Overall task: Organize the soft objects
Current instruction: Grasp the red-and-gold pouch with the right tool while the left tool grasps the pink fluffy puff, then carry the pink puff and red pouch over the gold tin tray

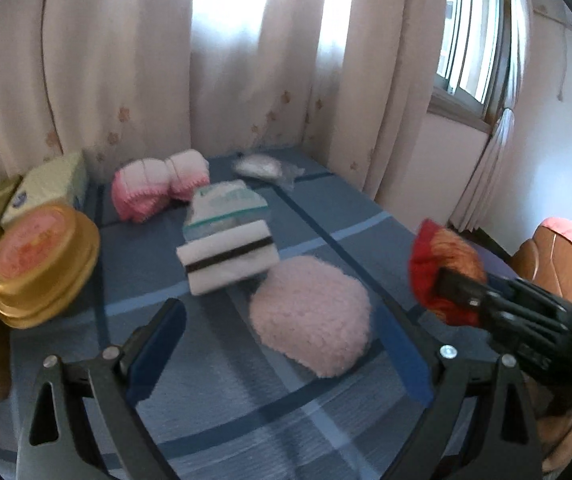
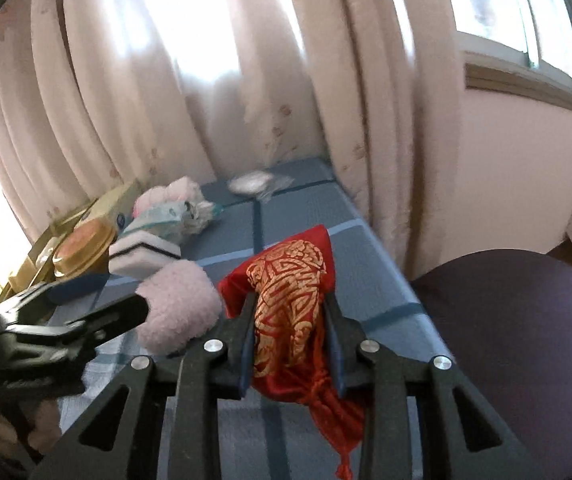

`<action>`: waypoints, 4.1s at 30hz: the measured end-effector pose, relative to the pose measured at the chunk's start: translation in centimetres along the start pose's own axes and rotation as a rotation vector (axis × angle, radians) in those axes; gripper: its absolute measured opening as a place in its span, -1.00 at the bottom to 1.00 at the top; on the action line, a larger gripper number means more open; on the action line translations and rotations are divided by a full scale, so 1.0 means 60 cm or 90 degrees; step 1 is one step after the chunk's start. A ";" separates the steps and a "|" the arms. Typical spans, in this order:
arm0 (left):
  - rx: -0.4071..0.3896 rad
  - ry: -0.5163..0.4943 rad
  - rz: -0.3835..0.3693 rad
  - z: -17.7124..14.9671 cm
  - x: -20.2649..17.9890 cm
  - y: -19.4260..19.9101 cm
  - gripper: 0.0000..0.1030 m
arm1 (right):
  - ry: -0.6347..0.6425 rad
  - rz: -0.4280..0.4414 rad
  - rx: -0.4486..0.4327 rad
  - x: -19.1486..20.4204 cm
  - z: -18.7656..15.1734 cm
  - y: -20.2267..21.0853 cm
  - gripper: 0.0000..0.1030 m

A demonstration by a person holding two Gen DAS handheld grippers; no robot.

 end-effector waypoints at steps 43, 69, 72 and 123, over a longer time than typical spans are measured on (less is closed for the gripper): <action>-0.041 0.023 -0.055 -0.033 0.077 0.106 -0.32 | -0.002 0.033 -0.060 0.123 0.006 0.051 -0.37; -0.134 0.082 0.223 -0.012 0.352 0.225 -0.32 | 0.098 0.233 -0.113 0.466 0.068 -0.016 -0.37; -0.140 0.091 0.245 -0.001 0.378 0.229 -0.32 | 0.111 0.239 -0.139 0.498 0.079 -0.026 -0.37; -0.094 0.103 0.423 0.037 0.550 0.153 -0.32 | 0.150 0.195 -0.106 0.630 0.093 -0.238 -0.34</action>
Point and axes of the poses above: each gripper's, at about its wrist camera, not at the fingertips, and y roughly against the way its jaws point, x to its left, z to its top, the point moved 5 cm from there along -y, roughly the way its jaws point, and after that the axes turned 6 degrees about -x, right-handed, at the moved point
